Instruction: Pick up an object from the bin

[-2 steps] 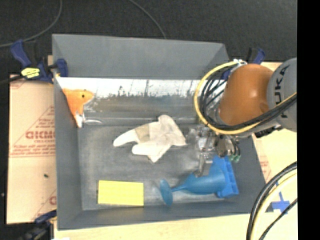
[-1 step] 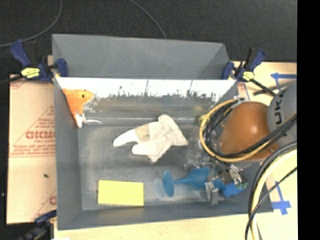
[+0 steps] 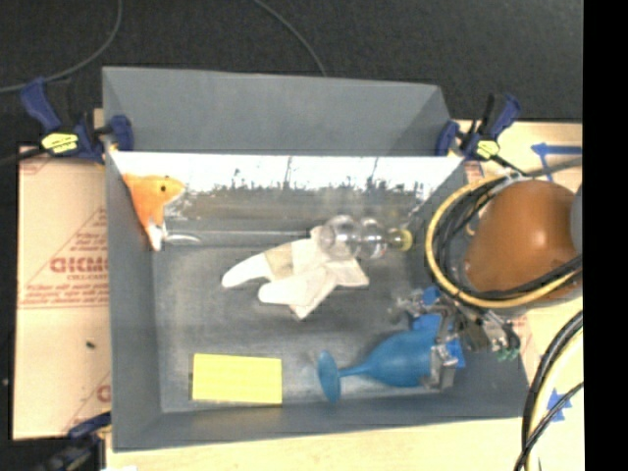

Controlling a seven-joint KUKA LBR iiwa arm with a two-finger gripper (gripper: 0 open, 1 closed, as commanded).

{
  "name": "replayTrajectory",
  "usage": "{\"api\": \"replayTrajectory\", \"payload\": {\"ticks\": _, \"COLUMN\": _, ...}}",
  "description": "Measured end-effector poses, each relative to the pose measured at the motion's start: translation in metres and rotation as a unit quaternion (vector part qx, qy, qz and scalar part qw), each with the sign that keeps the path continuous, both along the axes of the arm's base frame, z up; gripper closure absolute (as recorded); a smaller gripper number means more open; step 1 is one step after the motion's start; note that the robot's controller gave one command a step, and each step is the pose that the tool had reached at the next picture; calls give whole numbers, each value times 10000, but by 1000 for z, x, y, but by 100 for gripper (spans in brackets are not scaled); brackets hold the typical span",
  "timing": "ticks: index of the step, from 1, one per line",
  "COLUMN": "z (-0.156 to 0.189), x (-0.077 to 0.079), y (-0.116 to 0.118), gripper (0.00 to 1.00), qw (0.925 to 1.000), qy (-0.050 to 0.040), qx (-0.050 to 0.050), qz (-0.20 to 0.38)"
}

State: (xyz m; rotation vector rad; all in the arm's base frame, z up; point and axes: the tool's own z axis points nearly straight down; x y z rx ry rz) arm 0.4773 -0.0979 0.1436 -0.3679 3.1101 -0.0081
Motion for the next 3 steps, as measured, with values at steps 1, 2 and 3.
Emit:
{"api": "replayTrajectory", "payload": {"ticks": 1, "z": -44, "x": -3, "y": -21, "gripper": 0, "qw": 9994, "qy": 109, "qx": 61, "qz": -324}}
{"api": "replayTrajectory", "payload": {"ticks": 2, "z": -73, "x": 18, "y": -30, "gripper": 0, "qw": 9946, "qy": 3, "qx": -19, "qz": 1036}}
{"api": "replayTrajectory", "payload": {"ticks": 3, "z": -72, "x": 19, "y": -47, "gripper": 100, "qw": 10000, "qy": 66, "qx": 60, "qz": 15}}
